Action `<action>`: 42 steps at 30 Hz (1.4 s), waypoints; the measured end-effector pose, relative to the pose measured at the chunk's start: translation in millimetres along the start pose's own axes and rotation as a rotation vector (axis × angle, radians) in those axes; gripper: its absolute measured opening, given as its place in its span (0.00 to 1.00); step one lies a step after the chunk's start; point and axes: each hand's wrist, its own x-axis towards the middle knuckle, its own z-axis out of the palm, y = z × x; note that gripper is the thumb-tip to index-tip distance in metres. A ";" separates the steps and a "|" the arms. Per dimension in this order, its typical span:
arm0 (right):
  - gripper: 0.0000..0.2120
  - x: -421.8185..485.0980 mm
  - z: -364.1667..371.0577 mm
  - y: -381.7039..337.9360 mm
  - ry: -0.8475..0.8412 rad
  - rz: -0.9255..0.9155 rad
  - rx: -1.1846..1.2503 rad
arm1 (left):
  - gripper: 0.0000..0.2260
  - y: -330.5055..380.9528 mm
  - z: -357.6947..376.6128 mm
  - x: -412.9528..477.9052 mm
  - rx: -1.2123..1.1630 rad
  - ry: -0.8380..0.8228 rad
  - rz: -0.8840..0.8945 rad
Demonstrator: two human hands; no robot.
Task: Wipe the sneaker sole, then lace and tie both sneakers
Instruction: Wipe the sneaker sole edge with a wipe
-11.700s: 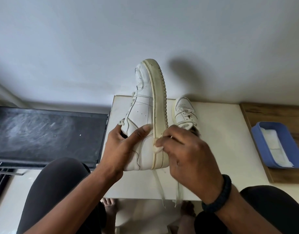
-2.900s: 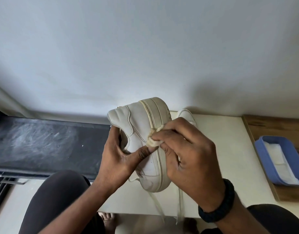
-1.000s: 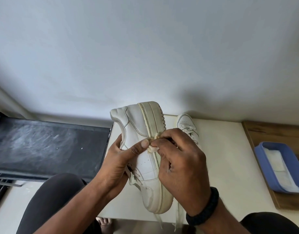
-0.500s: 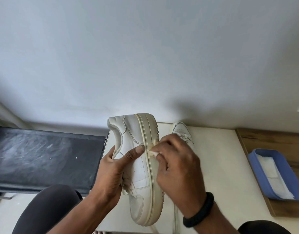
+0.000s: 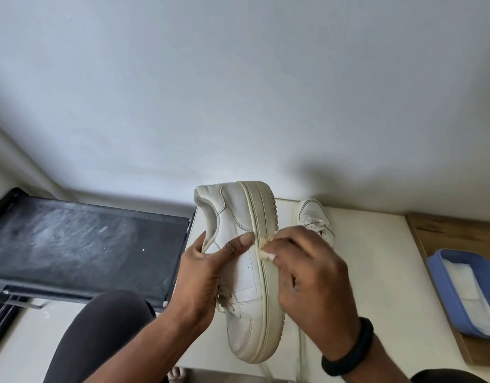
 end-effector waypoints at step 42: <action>0.06 5.3 -8.0 2.7 -0.333 -0.096 0.094 | 0.15 12.0 1.2 3.8 -0.082 0.172 -0.054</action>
